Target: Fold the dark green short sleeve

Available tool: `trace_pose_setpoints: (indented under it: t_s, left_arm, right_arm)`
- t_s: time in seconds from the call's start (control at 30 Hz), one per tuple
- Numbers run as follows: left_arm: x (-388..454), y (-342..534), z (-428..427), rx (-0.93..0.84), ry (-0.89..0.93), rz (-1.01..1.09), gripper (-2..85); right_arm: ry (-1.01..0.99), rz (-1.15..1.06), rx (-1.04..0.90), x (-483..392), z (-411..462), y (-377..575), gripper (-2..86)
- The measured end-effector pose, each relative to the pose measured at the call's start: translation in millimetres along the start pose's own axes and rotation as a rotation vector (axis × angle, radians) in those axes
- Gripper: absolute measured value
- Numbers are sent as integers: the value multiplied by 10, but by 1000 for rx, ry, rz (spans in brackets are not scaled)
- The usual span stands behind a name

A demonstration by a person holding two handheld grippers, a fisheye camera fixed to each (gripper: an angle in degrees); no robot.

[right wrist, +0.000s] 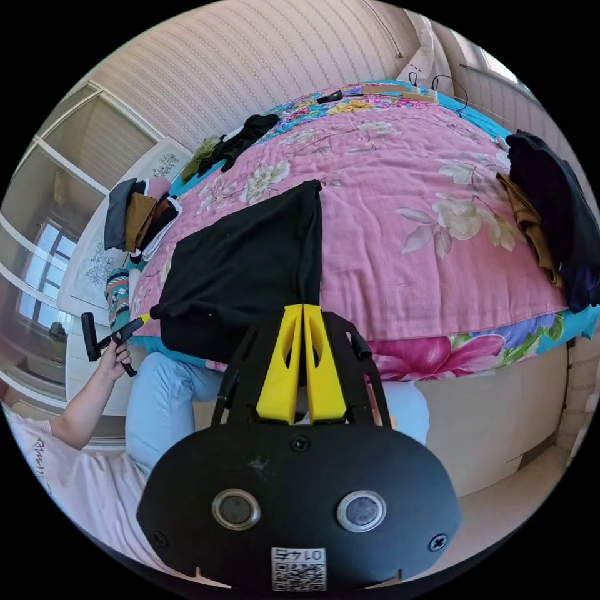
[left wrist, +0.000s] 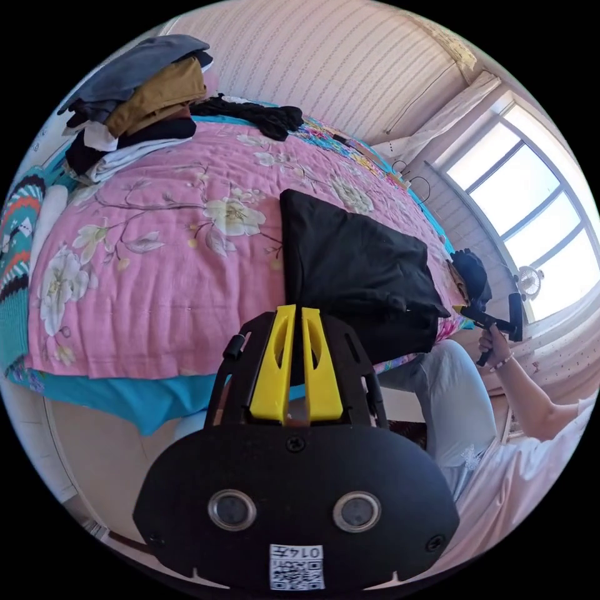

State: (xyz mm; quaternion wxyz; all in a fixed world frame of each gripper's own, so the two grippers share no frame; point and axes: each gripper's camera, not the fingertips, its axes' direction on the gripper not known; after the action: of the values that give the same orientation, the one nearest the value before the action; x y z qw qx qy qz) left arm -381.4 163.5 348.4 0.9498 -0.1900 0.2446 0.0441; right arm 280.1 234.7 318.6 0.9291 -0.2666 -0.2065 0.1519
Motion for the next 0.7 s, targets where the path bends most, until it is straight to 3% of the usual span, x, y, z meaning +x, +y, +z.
trace_pose_setpoints:
  t_s: [0.2,0.47,0.7]
  left_arm:
    - [363,130,-128,30,-58,159,39]
    - [-8,273,269,-76,33,-141,95]
    - [4,324,289,-88,-24,-127,38]
  right_arm:
    - [28,-40,-18,-163,-38,112,6]
    - [-4,125,-68,-35,266,210,74]
    - [-104,173,-111,61,438,204,35]
